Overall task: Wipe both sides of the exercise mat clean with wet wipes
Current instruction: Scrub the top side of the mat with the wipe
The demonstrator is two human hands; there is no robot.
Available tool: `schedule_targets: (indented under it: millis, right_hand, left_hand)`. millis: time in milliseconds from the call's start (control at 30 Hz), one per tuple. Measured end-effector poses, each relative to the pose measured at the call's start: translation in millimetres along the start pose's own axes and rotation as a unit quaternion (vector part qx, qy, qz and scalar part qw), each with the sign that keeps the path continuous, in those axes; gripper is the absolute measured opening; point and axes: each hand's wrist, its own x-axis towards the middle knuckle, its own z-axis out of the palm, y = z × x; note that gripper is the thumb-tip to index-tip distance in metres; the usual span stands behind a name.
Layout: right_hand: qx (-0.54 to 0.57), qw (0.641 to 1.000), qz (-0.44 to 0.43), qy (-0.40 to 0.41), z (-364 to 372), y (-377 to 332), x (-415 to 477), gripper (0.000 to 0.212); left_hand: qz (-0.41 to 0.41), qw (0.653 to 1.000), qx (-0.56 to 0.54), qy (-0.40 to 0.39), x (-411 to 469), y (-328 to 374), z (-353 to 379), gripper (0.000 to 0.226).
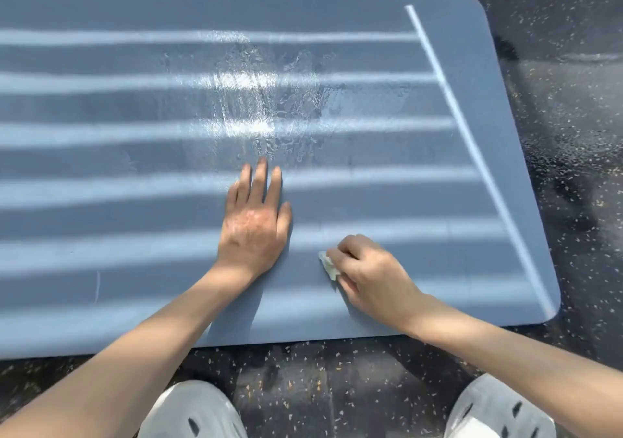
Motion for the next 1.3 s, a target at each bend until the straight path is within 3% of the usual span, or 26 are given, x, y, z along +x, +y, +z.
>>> schedule_targets:
  millis: [100,167,300,400,467,600,667,733,800,900,1067,1200,1233,1300]
  right_hand:
    - [0.060,0.988,-0.089,-0.116,2,-23,-43,0.023]
    - [0.073,0.981,-0.104,-0.146,0,-19,-48,0.030]
    - [0.038,0.997,-0.023,-0.067,2,-2,-35,0.017]
    - [0.085,0.984,-0.071,-0.139,-3,-24,-71,0.014]
    - [0.087,0.983,-0.075,-0.145,-9,-17,-71,0.018]
    - [0.042,0.997,0.026,-0.054,-13,16,-47,0.014]
    - [0.051,0.994,-0.005,-0.098,-15,3,-68,0.022]
    - [0.047,0.986,-0.061,-0.145,-20,-8,-86,0.016]
    - [0.036,0.990,-0.050,-0.130,-22,6,-69,0.015]
    - [0.013,0.999,0.032,-0.033,-20,25,-44,0.026]
    - [0.048,0.989,-0.066,-0.122,-21,2,-77,0.029]
    - [0.017,0.995,0.090,0.046,-21,39,-18,0.008]
    - [0.020,0.994,0.093,0.046,-17,37,-19,0.007]
    - [0.048,0.997,0.038,-0.042,-10,15,-40,0.006]
  left_hand:
    - [-0.006,1.000,-0.022,0.004,0,1,-1,0.053]
    - [-0.011,0.999,-0.029,0.010,0,1,-2,0.053]
    - [-0.014,0.999,-0.034,0.013,1,2,-1,0.053]
    - [-0.013,0.999,-0.032,0.010,0,2,-2,0.053]
    - [-0.013,0.999,-0.027,0.012,0,3,-2,0.053]
    - [-0.012,0.999,-0.026,0.017,0,3,0,0.053]
    - [-0.013,0.999,-0.028,0.015,0,3,0,0.053]
    - [-0.013,0.999,-0.028,0.014,0,3,-1,0.053]
    - [-0.011,0.999,-0.027,0.019,1,3,-2,0.053]
    - [-0.010,0.999,-0.032,0.020,1,3,-2,0.053]
    - [-0.014,0.999,-0.038,0.013,1,3,-3,0.053]
    - [-0.021,0.998,-0.054,0.012,2,2,-2,0.054]
    - [-0.022,0.998,-0.058,0.014,1,2,-2,0.054]
    - [-0.022,0.998,-0.061,0.016,1,3,-2,0.053]
